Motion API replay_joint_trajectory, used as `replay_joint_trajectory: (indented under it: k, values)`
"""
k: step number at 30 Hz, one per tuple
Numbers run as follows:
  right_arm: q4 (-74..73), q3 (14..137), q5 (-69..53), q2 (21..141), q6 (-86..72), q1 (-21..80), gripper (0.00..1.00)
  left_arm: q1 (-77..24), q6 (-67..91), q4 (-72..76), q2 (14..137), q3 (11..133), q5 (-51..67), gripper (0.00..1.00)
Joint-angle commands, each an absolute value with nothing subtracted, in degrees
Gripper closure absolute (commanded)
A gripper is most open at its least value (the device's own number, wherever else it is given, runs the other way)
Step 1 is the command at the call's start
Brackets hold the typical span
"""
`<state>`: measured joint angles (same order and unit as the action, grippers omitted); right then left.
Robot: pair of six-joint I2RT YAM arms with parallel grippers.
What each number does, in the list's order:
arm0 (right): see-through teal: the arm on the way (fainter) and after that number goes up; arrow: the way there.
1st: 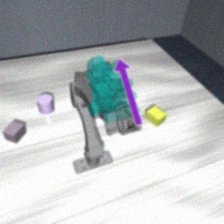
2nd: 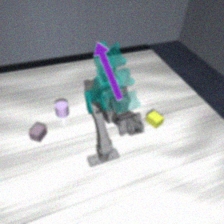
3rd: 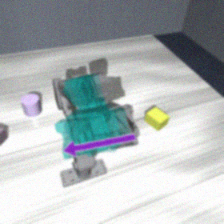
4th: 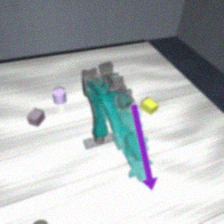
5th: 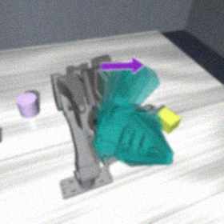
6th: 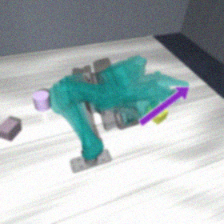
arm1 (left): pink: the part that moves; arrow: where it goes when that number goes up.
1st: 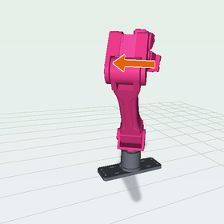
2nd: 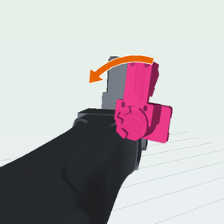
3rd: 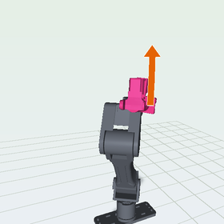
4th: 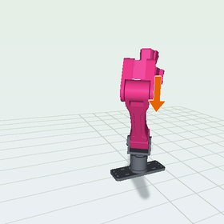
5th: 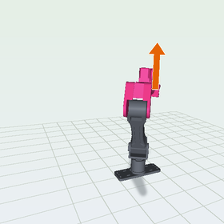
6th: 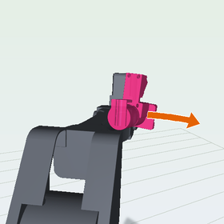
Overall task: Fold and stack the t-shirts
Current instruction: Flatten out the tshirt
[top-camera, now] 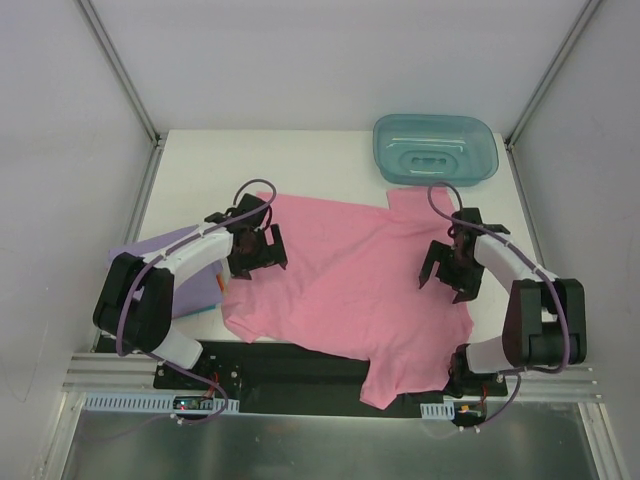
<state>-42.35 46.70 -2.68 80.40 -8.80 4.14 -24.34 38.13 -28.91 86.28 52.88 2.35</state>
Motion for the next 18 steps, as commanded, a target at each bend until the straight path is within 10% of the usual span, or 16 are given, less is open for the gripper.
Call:
replay_joint_trajectory:
  k: [1, 18]
  values:
    - [-39.46, 50.70, -2.72, 86.29, -9.58, 0.80, 0.03, -24.17, 39.29, -26.81, 87.71, 53.87, 1.58, 0.01]
    - [-42.98, 82.87, -4.83, 115.66, -1.58, -3.51, 0.03, -21.36, 37.01, -26.28, 106.68, 69.86, 2.55, 0.01]
